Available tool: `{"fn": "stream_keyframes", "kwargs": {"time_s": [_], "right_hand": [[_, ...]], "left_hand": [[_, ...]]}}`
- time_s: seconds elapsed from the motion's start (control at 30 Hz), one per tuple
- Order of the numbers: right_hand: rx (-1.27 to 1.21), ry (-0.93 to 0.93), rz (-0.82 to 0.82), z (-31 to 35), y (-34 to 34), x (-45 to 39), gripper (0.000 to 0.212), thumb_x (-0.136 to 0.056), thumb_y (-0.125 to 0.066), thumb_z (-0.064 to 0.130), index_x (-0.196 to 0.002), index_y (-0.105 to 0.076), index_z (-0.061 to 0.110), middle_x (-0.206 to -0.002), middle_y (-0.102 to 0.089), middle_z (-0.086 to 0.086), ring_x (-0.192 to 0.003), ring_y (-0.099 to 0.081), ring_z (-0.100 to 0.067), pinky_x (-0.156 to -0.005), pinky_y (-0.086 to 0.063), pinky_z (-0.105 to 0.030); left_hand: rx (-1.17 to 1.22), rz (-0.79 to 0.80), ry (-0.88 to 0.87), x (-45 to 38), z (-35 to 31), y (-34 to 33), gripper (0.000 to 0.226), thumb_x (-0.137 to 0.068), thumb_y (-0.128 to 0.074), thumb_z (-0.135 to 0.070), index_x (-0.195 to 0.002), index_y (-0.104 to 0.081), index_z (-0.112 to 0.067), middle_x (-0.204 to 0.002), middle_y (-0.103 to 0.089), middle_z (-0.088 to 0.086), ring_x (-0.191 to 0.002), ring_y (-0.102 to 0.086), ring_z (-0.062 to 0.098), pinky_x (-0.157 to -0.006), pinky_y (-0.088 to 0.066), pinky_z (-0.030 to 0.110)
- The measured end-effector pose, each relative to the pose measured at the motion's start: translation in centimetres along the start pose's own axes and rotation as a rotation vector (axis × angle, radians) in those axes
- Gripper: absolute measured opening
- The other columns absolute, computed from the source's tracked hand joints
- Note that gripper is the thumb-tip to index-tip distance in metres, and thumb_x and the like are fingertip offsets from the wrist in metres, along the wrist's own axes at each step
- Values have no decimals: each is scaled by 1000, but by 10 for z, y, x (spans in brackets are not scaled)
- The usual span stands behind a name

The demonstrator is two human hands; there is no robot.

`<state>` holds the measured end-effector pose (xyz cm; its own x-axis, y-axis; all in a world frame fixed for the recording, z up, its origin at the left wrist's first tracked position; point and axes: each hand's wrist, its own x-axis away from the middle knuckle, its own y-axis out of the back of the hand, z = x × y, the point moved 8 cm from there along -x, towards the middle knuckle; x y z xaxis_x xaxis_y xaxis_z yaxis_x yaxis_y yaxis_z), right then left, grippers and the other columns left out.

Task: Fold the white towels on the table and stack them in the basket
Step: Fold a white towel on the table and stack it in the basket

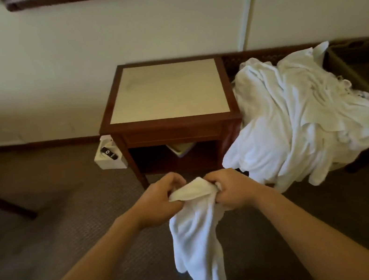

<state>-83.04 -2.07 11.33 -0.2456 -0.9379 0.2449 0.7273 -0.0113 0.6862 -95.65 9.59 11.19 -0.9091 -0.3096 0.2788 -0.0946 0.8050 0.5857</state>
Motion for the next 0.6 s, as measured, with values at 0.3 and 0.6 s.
{"fn": "stream_keyframes", "kwargs": {"time_s": [0.3,0.6], "right_hand": [[-534,35,-281,59,36,0,36,-82,-65,-15,-102,-73,13,-96,-75,-5,-91,-70,-13,-79,-55,-29],[-40,20,-141,89,-26,-23,74,-79,-81,45,-140,-41,61,-138,-52,28,-125,-52,5,-100,-48,-27]], "left_hand": [[-400,59,45,24,103,0,40,-102,-45,-54,-132,-63,-34,-154,-35,-21,-150,-17,13,-120,-17,51],[16,-106,-102,19,7,60,47,-93,-71,-29,-53,-50,-17,-46,-44,-9,-44,-40,7,-48,-32,24]]}}
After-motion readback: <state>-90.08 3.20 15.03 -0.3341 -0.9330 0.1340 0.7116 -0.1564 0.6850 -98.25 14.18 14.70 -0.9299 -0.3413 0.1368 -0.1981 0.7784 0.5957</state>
